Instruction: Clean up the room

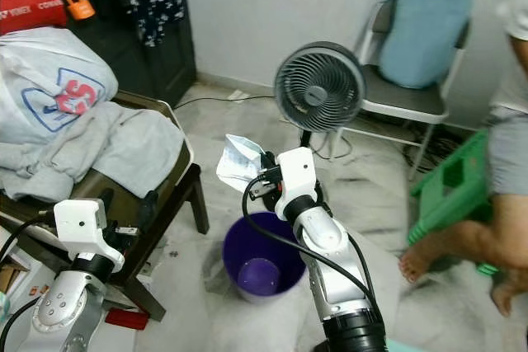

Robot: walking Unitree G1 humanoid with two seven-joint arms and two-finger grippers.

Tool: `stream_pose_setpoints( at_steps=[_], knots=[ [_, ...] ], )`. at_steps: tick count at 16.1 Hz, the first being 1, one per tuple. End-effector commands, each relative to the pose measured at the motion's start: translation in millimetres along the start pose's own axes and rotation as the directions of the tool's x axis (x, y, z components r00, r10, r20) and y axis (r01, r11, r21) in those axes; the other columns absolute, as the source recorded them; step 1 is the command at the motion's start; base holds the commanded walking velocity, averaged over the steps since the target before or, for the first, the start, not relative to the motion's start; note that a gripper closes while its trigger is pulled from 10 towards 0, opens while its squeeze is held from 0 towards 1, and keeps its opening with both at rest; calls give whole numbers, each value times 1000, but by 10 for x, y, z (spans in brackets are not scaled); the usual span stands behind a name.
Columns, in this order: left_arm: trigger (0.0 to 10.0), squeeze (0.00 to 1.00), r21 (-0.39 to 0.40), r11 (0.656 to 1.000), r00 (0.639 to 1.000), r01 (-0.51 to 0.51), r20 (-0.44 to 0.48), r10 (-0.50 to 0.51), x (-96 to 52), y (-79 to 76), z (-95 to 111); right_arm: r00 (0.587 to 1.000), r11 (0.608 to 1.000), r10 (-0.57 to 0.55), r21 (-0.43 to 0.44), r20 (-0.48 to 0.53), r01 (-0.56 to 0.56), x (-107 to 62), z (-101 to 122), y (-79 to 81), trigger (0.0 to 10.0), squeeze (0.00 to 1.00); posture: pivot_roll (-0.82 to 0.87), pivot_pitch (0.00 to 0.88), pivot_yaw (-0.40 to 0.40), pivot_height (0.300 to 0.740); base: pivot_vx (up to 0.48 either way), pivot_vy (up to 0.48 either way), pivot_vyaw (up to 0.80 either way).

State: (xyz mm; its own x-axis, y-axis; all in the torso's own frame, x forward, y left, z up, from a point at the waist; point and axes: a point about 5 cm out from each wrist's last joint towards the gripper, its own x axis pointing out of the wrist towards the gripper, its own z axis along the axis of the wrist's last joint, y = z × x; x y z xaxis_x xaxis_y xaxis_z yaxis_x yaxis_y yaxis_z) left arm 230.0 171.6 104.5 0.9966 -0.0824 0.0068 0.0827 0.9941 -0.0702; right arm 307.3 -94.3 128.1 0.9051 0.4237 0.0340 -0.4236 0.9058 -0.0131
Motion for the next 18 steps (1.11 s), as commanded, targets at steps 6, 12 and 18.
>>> stream_pose_setpoints(
  at_steps=[6,12,18],
  knots=[
    [10000,0,-1,1000,1000,5,-11,-5,13,1,-20,1000,1000,-16,-4,-13,16,8,-15,-41,10000,0,-106,74,-49,740,364,0,0],
    [10000,0,-10,1000,1000,0,-13,0,11,4,-26,1000,1000,-21,8,-22,22,15,-38,-43,10000,0,-106,74,-49,740,109,0,-318],
    [10000,0,68,997,998,22,-64,-17,-62,119,-38,996,996,-26,81,-87,33,99,-207,29,10000,0,-47,84,-54,740,0,0,0]
  ],
)
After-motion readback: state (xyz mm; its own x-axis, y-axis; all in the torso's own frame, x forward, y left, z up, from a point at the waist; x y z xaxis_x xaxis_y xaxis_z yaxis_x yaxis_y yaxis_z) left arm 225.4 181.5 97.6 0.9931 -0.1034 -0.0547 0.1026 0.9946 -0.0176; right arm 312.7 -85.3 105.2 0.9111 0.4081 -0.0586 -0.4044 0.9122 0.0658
